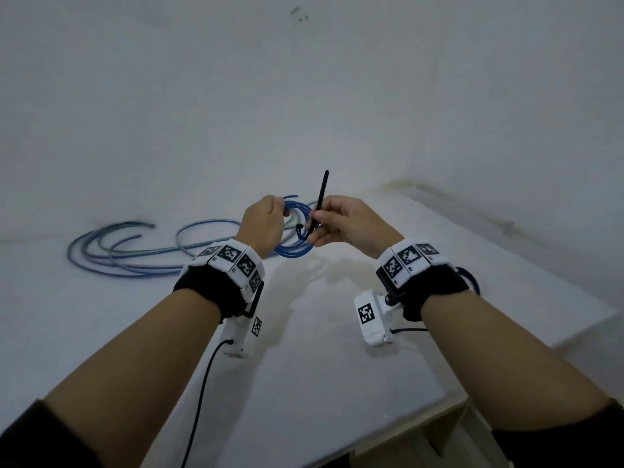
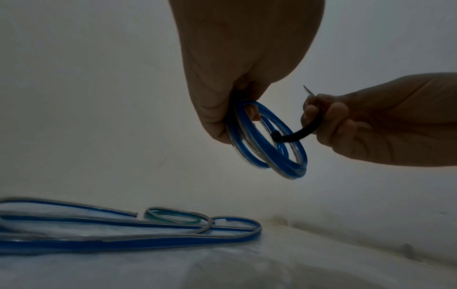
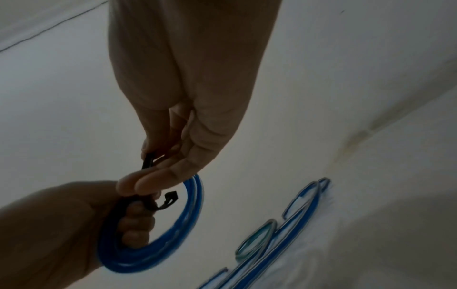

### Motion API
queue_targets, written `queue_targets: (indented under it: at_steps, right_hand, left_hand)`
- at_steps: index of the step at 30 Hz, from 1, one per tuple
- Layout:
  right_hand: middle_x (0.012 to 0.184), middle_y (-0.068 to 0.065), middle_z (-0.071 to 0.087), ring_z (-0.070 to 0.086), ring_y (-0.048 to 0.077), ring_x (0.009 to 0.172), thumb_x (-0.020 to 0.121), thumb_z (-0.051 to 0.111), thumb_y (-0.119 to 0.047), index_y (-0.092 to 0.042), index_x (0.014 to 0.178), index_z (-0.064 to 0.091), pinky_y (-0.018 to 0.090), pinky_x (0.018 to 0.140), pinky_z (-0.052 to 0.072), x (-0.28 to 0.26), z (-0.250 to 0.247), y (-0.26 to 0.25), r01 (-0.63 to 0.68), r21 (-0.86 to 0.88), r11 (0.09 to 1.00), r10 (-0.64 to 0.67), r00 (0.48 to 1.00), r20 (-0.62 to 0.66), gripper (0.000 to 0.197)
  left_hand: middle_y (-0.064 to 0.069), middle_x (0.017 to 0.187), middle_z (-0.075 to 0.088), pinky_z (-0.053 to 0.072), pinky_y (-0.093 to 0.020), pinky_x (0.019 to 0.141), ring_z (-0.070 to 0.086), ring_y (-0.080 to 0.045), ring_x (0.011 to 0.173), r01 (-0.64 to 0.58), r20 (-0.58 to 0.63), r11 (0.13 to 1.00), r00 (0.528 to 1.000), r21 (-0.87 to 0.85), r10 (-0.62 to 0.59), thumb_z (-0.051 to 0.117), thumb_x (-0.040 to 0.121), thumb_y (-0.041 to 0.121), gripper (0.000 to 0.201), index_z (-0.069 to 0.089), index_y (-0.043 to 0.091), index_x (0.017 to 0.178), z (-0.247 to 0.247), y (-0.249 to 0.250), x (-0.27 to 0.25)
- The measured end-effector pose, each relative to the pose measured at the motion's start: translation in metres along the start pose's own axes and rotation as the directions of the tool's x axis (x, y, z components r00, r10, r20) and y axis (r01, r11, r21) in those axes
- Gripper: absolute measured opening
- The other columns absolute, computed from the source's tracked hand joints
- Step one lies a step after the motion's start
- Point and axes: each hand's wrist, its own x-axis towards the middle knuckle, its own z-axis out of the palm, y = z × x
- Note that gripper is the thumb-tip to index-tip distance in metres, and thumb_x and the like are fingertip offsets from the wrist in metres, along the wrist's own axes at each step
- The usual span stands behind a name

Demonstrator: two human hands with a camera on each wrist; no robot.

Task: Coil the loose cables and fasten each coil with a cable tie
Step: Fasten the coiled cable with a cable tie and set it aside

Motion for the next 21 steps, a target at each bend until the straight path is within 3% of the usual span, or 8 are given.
queue_targets:
  at_steps: [4,7,9,13,16,18,21]
  right_hand:
    - [0.068,0.008,0.068,0.069,0.014,0.06,0.09,0.053,0.004,-0.002,0.086,0.059,0.023,0.064,0.059,0.027,0.04,0.004,0.05,-0.029,0.998,-0.049,0.999,0.007,0.009]
    - [0.079,0.018,0.065,0.07,0.015,0.067,0.088,0.054,0.006,-0.002,0.087,0.061,0.024,0.069,0.059,0.046,0.072,0.005,0.139,-0.024,0.99,-0.139,0.99,0.018,0.01]
    - [0.081,0.018,0.066,0.07,0.016,0.069,0.088,0.054,0.008,-0.002,0.087,0.062,0.024,0.072,0.058,0.055,0.093,0.006,0.184,-0.019,0.983,-0.183,0.982,0.047,0.013]
    - [0.085,0.02,0.067,0.07,0.017,0.073,0.087,0.054,0.009,0.011,0.1,0.061,0.03,0.079,0.058,0.07,0.129,0.012,0.195,0.038,0.98,-0.198,0.975,0.103,0.014]
    - [0.096,0.027,0.066,0.069,0.021,0.079,0.091,0.054,-0.002,0.013,0.1,0.061,0.033,0.083,0.057,0.079,0.148,0.016,0.194,0.03,0.98,-0.196,0.976,0.091,0.019]
    - [0.092,0.022,0.067,0.069,0.02,0.077,0.095,0.05,-0.011,0.011,0.099,0.062,0.03,0.078,0.058,0.083,0.158,0.016,0.191,0.05,0.98,-0.195,0.977,0.088,0.025]
    - [0.087,0.015,0.065,0.066,0.017,0.064,0.097,0.047,-0.012,0.002,0.095,0.06,0.029,0.067,0.056,0.087,0.167,0.015,0.194,0.11,0.975,-0.203,0.976,0.08,0.02]
  left_hand:
    - [0.001,0.063,0.048,0.037,-0.036,0.068,0.043,-0.019,0.06,0.023,-0.072,0.999,0.997,-0.038,-0.026,0.033,0.098,0.025,0.04,0.053,0.018,0.063,-0.039,-0.016,-0.001]
    - [0.0,0.059,0.046,0.035,-0.033,0.061,0.041,-0.016,0.055,0.085,-0.038,0.996,0.996,0.029,-0.083,0.031,0.099,0.024,0.044,0.053,0.015,0.062,-0.07,-0.031,-0.003]
    - [-0.002,0.062,0.048,0.038,-0.029,0.055,0.044,-0.018,0.057,0.137,-0.004,0.981,0.991,0.135,-0.137,0.033,0.098,0.024,0.039,0.051,0.015,0.065,-0.088,-0.041,-0.003]
    - [0.0,0.058,0.044,0.036,-0.025,0.051,0.041,-0.021,0.056,0.214,-0.015,0.966,0.977,0.144,-0.214,0.036,0.097,0.022,0.037,0.045,0.017,0.061,-0.117,-0.056,-0.001]
    - [-0.002,0.061,0.044,0.035,-0.031,0.058,0.041,-0.025,0.061,0.182,-0.071,0.977,0.982,0.106,-0.176,0.036,0.096,0.019,0.038,0.044,0.014,0.06,-0.132,-0.061,-0.002]
    - [-0.002,0.064,0.048,0.036,-0.035,0.067,0.043,-0.023,0.065,0.153,-0.14,0.984,0.98,0.087,-0.14,0.037,0.095,0.02,0.034,0.046,0.014,0.063,-0.139,-0.065,-0.004]
    - [0.002,0.07,0.055,0.036,-0.031,0.07,0.046,-0.014,0.063,0.105,-0.202,0.993,0.975,0.051,-0.092,0.041,0.095,0.021,0.025,0.053,0.011,0.075,-0.147,-0.072,-0.006]
